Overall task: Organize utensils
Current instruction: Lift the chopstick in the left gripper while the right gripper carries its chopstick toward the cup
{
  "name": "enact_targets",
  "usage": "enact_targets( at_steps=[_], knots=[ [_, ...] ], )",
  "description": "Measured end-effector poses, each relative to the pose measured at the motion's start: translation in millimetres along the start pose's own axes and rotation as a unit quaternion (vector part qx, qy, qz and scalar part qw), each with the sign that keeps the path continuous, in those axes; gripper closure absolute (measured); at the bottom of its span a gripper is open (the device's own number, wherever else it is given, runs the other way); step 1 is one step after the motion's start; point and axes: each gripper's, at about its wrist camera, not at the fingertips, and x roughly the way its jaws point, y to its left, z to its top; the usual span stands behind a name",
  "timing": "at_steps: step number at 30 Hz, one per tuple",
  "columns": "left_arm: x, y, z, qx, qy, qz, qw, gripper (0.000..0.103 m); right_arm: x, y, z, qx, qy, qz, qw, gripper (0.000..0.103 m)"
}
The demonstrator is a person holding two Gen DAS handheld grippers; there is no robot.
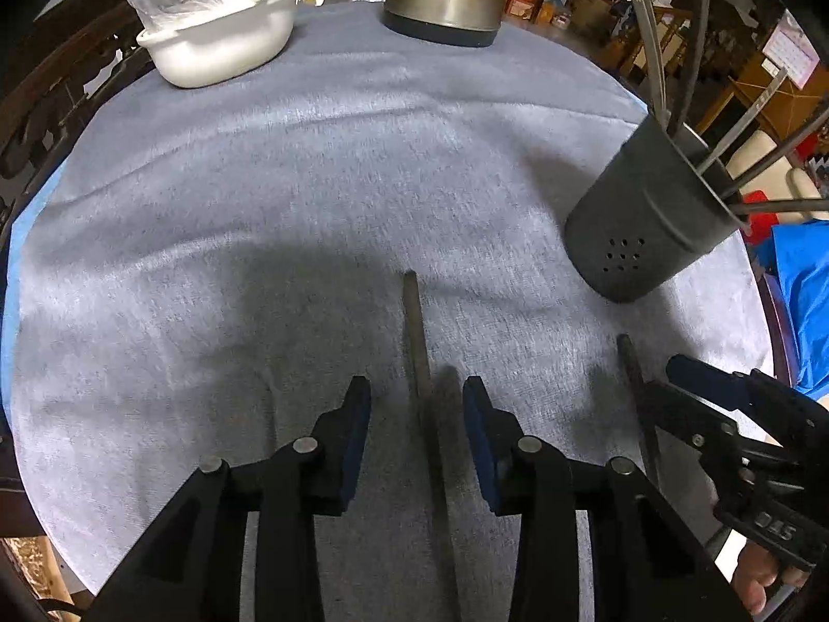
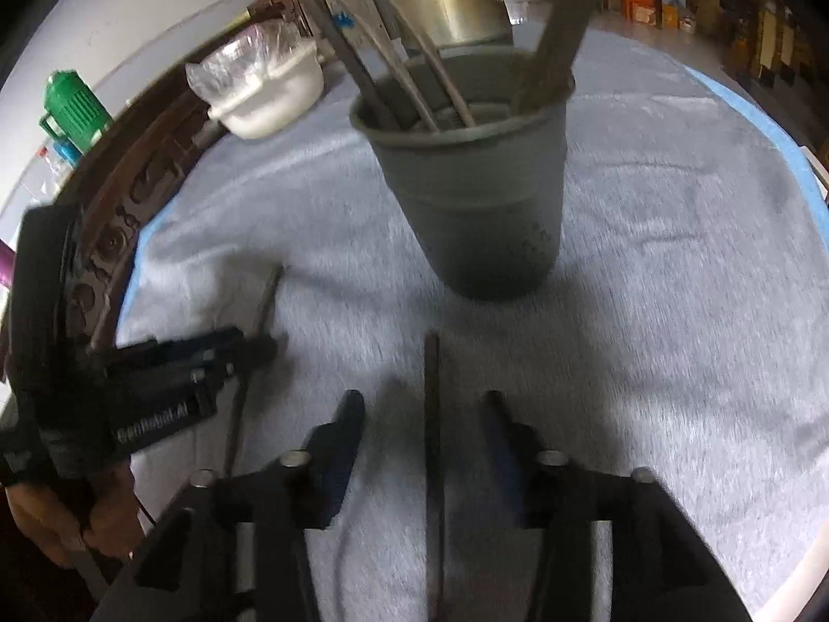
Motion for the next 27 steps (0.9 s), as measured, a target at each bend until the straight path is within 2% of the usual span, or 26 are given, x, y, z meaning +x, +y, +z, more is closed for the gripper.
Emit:
enact_targets(
  at_steps=[2,6,8,11,13,15,17,21,27],
  knots=[
    [-1,3,5,-0.005,0.002,-0.002,1.0,0.065,7,2,4,-0.008,0.016,-0.009,1.0,0.07],
    [6,6,16,-0.007,0.016,-0.011,0.9998,0.065,22,7,5,-0.022,0.039,-0.024,0.999,0.079],
    [11,7,19,-0.014,0.022,-0.013,0.9996,0.065,26,10,6,-0.03,0.037,-0.033,0.998,0.086],
    [16,6,24,-0.015,0.02,-0.02,0.9995,0.065,29,14,6,-0.043,0.039,-0.038,0.998,0.093],
    [17,5,26,-0.015,0.016,-0.02,0.9996,0.069,31,16,7,-0.048,0.039,-0.04,0.997,0.095],
    [18,4,27,-0.014,0.014,-0.014,0.9997,0.086,33,17,8,-0.051,0.041,-0.04,0.997,0.096],
    [20,2,27,-0.011,0.014,-0.009,0.9998,0.094,32,15,7,-0.053,0.041,-0.041,0.997,0.096],
    [17,-3,24,-0.006,-0.003,0.008,0.9999,0.096,27,15,8,-0.046,0.029,-0.027,0.998,0.097],
    [-11,-8,23,-0.006,-0.052,0.033,0.9981,0.096,4,20,7,-0.053,-0.009,-0.018,0.998,0.097]
  ],
)
